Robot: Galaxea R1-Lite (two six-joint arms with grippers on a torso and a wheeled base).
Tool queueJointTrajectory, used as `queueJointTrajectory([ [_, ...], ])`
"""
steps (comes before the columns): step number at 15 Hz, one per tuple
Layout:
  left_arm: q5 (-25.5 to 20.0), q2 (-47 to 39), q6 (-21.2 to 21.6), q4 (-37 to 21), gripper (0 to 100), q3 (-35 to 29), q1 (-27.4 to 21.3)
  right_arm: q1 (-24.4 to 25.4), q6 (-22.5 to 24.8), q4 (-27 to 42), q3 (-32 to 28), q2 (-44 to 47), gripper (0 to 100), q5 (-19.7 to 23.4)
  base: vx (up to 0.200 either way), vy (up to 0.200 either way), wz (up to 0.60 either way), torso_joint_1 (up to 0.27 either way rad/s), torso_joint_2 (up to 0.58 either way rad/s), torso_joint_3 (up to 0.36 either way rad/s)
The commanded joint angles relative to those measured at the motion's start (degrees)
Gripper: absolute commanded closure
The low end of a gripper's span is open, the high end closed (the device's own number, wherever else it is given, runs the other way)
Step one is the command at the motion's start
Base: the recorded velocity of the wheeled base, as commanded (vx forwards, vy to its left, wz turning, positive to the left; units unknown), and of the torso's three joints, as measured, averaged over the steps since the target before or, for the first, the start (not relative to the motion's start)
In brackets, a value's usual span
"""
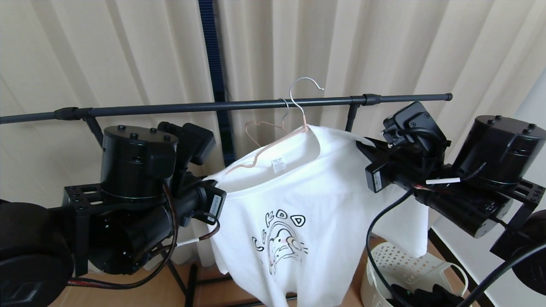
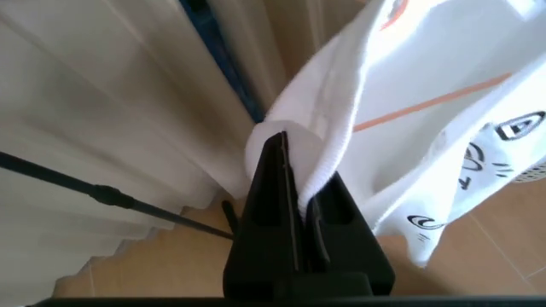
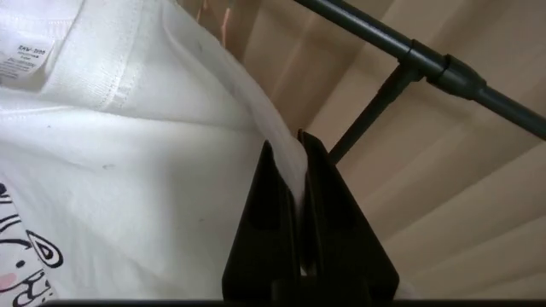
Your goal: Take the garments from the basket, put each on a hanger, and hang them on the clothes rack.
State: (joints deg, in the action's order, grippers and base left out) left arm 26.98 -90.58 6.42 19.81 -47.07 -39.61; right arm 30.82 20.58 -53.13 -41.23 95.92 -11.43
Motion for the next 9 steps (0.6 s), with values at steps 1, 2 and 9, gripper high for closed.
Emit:
queueJointTrajectory([
  [1, 0.0, 0.8, 0.0, 0.1, 100, -0.7, -1.8, 1.3, 1.2, -3.0, 0.3, 3.7, 100, -1.7, 0.0, 0.0, 0.0, 0.0, 0.0, 0.0],
  [2, 0.0, 0.8, -0.4, 0.1, 100, -1.5, -2.7, 2.2, 1.8, -5.9, 0.4, 5.9, 100, -3.0, 0.0, 0.0, 0.0, 0.0, 0.0, 0.0],
  [9, 0.6, 0.7, -0.6, 0.6, 100, -2.9, -2.1, 3.6, 1.5, -6.3, 3.3, 5.6, 100, 4.8, 0.0, 0.0, 0.0, 0.0, 0.0, 0.0],
])
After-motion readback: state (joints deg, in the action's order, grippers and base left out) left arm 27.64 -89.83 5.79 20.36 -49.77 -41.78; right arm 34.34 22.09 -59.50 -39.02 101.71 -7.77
